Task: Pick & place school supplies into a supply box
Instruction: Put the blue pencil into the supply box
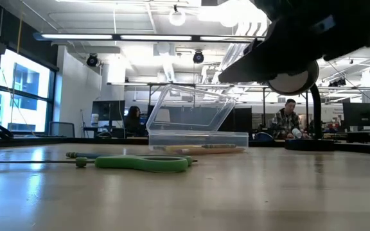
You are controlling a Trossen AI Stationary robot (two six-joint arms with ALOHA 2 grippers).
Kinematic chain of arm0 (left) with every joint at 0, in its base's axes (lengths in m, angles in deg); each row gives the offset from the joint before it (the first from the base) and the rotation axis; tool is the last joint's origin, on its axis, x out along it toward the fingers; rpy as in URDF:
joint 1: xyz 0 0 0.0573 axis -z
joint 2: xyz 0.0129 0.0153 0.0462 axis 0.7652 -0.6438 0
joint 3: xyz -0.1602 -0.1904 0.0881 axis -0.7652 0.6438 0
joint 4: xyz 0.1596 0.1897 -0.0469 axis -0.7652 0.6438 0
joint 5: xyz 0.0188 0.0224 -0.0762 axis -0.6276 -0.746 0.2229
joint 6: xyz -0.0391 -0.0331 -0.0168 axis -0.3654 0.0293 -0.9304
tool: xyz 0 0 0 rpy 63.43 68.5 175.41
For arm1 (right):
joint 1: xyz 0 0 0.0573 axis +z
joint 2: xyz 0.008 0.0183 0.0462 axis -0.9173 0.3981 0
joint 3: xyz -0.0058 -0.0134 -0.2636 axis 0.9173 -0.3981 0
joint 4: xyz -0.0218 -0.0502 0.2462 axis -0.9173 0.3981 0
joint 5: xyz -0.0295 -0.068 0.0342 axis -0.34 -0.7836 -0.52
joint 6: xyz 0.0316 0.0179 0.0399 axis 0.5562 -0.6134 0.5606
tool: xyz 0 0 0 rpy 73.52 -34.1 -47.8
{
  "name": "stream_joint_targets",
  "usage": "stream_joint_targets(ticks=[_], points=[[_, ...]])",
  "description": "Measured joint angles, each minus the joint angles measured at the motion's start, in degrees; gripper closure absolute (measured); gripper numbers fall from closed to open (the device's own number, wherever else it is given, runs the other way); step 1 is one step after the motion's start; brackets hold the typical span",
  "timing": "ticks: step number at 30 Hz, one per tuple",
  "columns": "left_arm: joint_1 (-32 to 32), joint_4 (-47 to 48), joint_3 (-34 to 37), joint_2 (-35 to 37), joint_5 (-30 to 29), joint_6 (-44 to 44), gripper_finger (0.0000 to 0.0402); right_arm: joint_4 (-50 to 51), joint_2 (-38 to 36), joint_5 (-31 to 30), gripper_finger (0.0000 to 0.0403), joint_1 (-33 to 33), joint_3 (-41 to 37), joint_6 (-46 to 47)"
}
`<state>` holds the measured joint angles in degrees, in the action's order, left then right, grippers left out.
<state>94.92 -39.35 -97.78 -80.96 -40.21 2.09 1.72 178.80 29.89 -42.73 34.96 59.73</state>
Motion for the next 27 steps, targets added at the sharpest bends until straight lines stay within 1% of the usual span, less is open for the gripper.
stream_joint_targets(ticks=[3, 7, 10, 16, 19, 21, 27], points=[[0.0, -0.2, 0.0, 0.0, 0.0, 0.3, 0.0335, -6.4, 5.1, -0.8, 0.0295, 1.3, 0.0, 0.2], [0.0, -0.4, 0.0, 0.0, 0.2, 0.2, 0.0335, -9.5, 11.7, -9.4, 0.0295, 3.0, 2.3, 1.1], [0.0, -0.4, 0.0, 0.0, 1.5, 0.2, 0.0335, -8.9, 16.1, -12.9, 0.0295, 3.4, 5.2, 1.3], [0.0, -0.4, 0.0, 0.0, 1.6, 0.6, 0.0335, -8.5, 23.6, -14.0, 0.0295, 2.6, 10.8, 5.1], [0.0, -0.4, 0.0, 0.0, 1.7, 0.6, 0.0335, -7.4, 26.2, -16.6, 0.0295, 1.9, 12.2, 6.1], [0.0, -0.4, 0.0, 0.0, 2.0, 0.6, 0.0335, -7.4, 26.7, -17.5, 0.0295, 1.4, 12.3, 6.1], [0.0, -0.4, 0.0, 0.0, 3.1, 1.8, 0.0335, -7.5, 26.8, -16.4, 0.0295, 0.9, 10.9, 8.7]])
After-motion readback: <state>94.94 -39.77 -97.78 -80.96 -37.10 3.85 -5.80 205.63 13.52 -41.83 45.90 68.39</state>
